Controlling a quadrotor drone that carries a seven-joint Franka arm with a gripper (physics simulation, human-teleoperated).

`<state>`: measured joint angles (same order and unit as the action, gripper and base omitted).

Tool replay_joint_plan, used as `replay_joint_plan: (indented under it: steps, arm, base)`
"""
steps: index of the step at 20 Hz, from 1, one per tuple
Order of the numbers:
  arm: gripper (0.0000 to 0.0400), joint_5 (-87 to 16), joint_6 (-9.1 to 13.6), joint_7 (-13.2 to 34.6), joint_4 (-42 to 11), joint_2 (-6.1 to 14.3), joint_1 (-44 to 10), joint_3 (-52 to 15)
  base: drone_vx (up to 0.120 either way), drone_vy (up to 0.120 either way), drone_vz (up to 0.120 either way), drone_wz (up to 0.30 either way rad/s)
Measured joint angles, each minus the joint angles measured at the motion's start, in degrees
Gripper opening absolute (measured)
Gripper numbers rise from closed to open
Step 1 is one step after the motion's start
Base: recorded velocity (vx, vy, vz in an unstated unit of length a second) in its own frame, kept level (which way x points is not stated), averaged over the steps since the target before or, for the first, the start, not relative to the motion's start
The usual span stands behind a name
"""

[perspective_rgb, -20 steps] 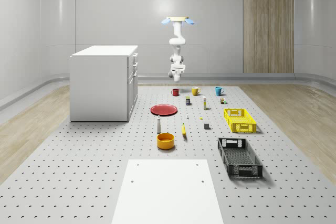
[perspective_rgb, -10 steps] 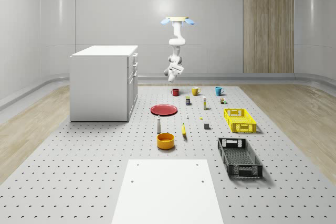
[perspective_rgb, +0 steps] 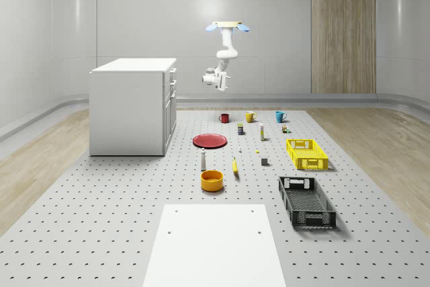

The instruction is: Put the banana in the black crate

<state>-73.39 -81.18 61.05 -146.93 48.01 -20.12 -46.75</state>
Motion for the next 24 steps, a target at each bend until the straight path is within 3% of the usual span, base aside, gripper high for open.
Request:
replay_joint_plan:
  steps: [5, 9, 12, 17, 24]
  arm:
    - [0.0400, -25.18, 5.63, 12.48, -13.25, 3.91, -15.07, -12.76]
    - [0.0400, -34.80, 10.51, 19.67, -17.18, 6.68, -25.52, -18.55]
    - [0.0400, -38.07, 12.80, 23.10, -18.29, 8.45, -30.77, -21.12]
    - [0.0400, -40.04, 14.33, 26.43, -18.90, 10.83, -35.78, -23.56]
    - [0.0400, -40.03, 13.91, 28.66, -18.99, 13.44, -38.87, -25.28]
  base:
    - [0.120, 0.000, 0.000, 0.000]
    - [0.120, 0.000, 0.000, 0.000]
    - [0.120, 0.000, 0.000, 0.000]
    - [0.120, 0.000, 0.000, 0.000]
    - [0.120, 0.000, 0.000, 0.000]
